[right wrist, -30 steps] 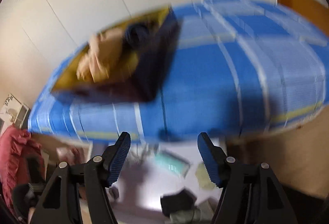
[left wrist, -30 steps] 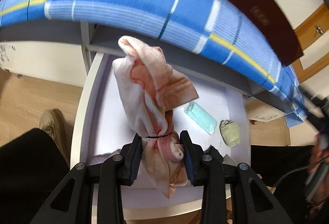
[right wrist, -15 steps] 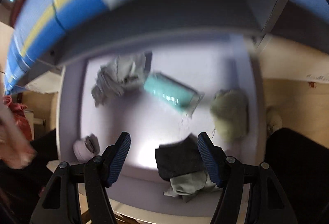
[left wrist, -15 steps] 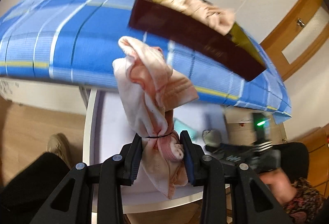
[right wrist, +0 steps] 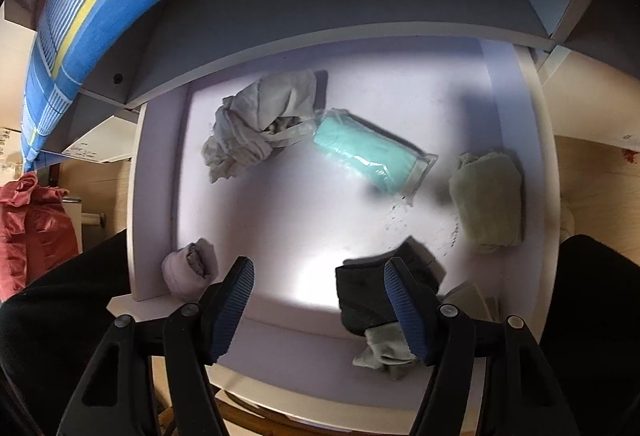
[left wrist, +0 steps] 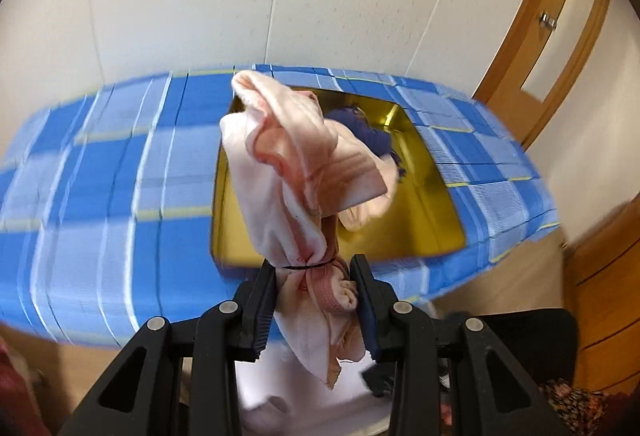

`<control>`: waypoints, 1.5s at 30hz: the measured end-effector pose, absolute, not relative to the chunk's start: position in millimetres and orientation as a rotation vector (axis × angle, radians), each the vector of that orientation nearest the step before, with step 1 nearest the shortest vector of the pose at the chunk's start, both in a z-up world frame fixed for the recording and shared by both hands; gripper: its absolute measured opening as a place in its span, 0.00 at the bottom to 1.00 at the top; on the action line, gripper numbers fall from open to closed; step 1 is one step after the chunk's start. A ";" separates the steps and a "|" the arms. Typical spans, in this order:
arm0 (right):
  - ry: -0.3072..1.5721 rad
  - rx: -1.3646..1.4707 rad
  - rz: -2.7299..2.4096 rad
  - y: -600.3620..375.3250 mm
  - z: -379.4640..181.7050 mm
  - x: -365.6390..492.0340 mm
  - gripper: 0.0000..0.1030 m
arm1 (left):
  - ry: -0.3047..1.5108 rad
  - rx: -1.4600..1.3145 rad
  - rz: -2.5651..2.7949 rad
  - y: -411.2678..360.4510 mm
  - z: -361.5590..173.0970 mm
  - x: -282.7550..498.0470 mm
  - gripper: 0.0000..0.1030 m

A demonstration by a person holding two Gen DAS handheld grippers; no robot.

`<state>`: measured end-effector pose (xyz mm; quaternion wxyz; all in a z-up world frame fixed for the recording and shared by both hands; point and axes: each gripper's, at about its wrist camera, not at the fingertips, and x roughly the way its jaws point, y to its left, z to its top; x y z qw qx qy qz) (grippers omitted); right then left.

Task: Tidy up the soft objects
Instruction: 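Drop the pink-white cloth into the gold tray with the left tool while the right tool returns to the drawer, then move the left tool back to the drawer while the right tool reaches for the teal bundle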

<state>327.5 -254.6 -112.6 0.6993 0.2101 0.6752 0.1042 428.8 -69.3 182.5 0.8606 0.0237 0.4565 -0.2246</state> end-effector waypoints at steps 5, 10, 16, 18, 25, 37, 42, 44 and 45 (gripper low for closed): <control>1.496 0.511 0.261 -252.9 -107.8 326.1 0.67 | 1.038 0.129 -0.422 -86.2 173.4 490.9 0.34; 1.495 0.589 0.285 -256.0 -105.3 324.7 0.67 | 1.139 0.243 -0.349 -99.9 146.2 545.0 0.34; 1.500 0.673 0.306 -258.8 -104.3 326.0 0.68 | 1.221 0.423 -0.285 -124.1 111.8 590.0 0.34; 1.497 0.684 0.319 -257.6 -102.1 326.3 0.68 | 1.224 0.446 -0.269 -130.0 103.9 601.2 0.34; 1.506 0.688 0.327 -256.8 -103.5 327.3 0.69 | 1.145 0.418 -0.205 -143.2 97.6 634.5 0.34; 1.498 0.657 0.309 -258.1 -103.3 328.4 0.69 | 0.950 0.264 -0.198 -113.6 158.7 596.6 0.41; 1.511 0.635 0.295 -255.8 -107.9 327.1 0.71 | 0.909 0.169 -0.260 -97.5 166.1 568.3 0.41; 1.523 0.621 0.294 -254.4 -111.4 326.1 0.71 | 0.896 0.145 -0.277 -89.7 164.4 553.5 0.41; 1.527 0.613 0.290 -254.3 -112.8 325.3 0.71 | 0.886 0.132 -0.284 -85.5 163.9 545.1 0.41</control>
